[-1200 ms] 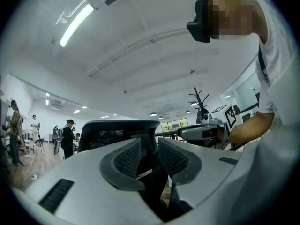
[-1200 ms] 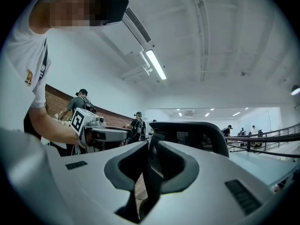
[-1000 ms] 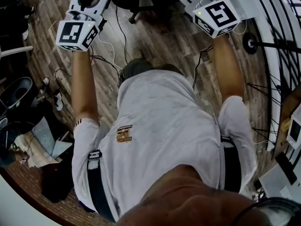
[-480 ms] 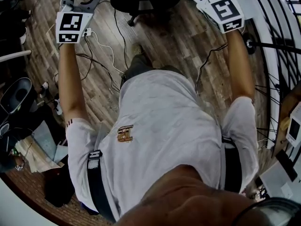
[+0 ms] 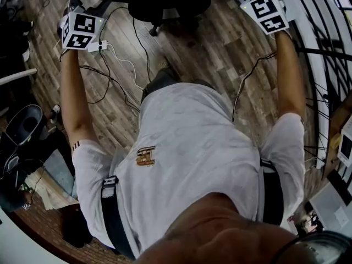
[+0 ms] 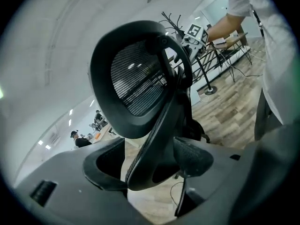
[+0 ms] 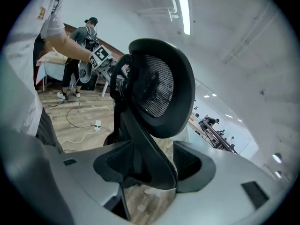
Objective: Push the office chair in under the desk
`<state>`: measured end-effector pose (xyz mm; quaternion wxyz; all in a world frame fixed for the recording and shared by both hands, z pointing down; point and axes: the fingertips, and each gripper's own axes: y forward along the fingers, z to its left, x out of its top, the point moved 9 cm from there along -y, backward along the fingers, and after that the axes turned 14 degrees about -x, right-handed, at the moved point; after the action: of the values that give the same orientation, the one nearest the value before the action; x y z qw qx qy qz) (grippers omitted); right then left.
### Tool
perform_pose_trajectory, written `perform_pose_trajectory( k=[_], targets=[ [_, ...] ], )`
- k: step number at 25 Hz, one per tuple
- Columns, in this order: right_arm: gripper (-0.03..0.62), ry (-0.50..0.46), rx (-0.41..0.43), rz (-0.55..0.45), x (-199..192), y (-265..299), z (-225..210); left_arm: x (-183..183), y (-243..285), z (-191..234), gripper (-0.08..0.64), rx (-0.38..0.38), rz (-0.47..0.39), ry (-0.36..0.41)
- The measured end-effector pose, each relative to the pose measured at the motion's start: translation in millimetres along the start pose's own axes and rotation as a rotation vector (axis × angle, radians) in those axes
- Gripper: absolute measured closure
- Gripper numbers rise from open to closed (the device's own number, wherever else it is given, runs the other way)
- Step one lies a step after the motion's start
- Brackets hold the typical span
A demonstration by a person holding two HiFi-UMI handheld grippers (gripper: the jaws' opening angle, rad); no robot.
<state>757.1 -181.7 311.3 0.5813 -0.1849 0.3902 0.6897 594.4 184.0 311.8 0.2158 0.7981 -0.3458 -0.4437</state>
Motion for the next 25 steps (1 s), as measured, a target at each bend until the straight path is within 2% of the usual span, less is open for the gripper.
perform_pose_trajectory(
  k=[3, 7, 11, 12, 15, 18, 20, 25],
  targets=[
    [0.348, -0.06, 0.028, 0.046, -4.6, 17.1, -6.1, -11.8, 9.7, 13.6, 0.236, -0.035, 0.037, 0.017],
    [0.345, -0.136, 0.112, 0.101, -6.4, 40.0, -6.1, -26.8, 22.3, 25.8, 0.236, -0.096, 0.072, 0.023],
    [0.345, -0.182, 0.195, 0.136, -7.0, 63.5, -2.3, -37.3, 35.2, 35.2, 0.238, -0.137, 0.069, 0.044],
    [0.345, -0.194, 0.207, 0.142, -6.6, 68.0, -2.2, -38.7, 35.6, 37.7, 0.261, -0.137, 0.061, 0.052],
    [0.345, -0.233, 0.245, 0.157, -4.2, 80.8, -4.0, -43.2, 37.1, 45.1, 0.286, -0.146, 0.053, 0.104],
    [0.347, -0.289, 0.284, 0.178, -0.5, 96.9, -3.5, -50.7, 46.6, 55.6, 0.305, -0.171, 0.081, 0.173],
    [0.375, -0.328, 0.294, 0.185, 2.3, 107.1, -0.7, -55.1, 52.2, 62.7, 0.342, -0.198, 0.097, 0.206],
    [0.416, -0.409, 0.279, 0.187, 6.4, 137.3, 4.8, -72.1, 69.3, 86.0, 0.357, -0.235, 0.101, 0.231]
  ],
)
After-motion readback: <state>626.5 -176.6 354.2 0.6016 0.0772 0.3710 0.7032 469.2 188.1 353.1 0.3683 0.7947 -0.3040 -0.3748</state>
